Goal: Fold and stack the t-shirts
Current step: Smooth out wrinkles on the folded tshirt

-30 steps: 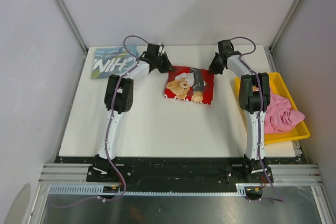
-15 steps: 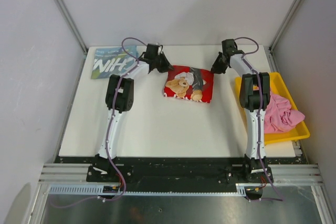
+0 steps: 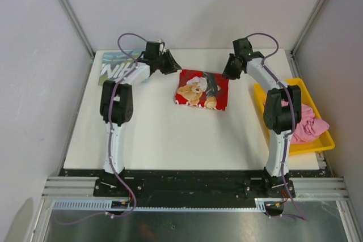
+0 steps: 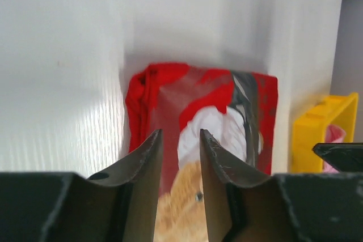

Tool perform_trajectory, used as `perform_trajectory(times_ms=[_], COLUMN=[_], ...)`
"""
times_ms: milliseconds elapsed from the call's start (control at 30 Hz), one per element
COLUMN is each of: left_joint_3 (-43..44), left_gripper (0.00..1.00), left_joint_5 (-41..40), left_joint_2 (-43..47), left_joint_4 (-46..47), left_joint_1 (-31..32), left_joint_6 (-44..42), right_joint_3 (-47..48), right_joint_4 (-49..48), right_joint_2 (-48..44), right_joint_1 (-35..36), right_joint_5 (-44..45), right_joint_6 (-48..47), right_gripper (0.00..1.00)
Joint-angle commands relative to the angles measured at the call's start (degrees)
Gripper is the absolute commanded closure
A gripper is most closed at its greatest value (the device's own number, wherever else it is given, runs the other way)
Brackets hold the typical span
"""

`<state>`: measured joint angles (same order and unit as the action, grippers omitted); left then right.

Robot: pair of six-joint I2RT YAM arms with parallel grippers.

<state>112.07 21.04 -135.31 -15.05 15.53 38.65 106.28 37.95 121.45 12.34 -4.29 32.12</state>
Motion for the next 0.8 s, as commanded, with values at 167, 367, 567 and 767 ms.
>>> perform_trajectory(times_ms=[167, 367, 567, 767], left_joint_3=[-21.73, -30.01, -32.86, -34.94], left_gripper=[0.77, 0.82, 0.84, 0.85], left_joint_5=[6.07, 6.83, 4.27, 3.83], left_joint_2=[17.72, 20.38, 18.28, 18.72], left_joint_4=[1.26, 1.99, 2.13, 2.07], left_joint_1=[1.53, 3.38, 3.79, 4.44], left_joint_6=[-1.14, -0.19, 0.13, -0.08], right_joint_3=[-11.36, -7.49, -7.07, -15.86], right_joint_4=[-4.48, -4.38, -4.34, -6.48], right_joint_2=[-8.43, -5.07, -2.63, -4.48], right_joint_1=[8.34, 13.04, 14.44, 13.21], right_joint_5=[-3.56, -3.2, -2.25, -1.05], right_joint_6=[1.72, 3.1, 3.67, 3.92], right_gripper=[0.74, 0.74, 0.74, 0.74])
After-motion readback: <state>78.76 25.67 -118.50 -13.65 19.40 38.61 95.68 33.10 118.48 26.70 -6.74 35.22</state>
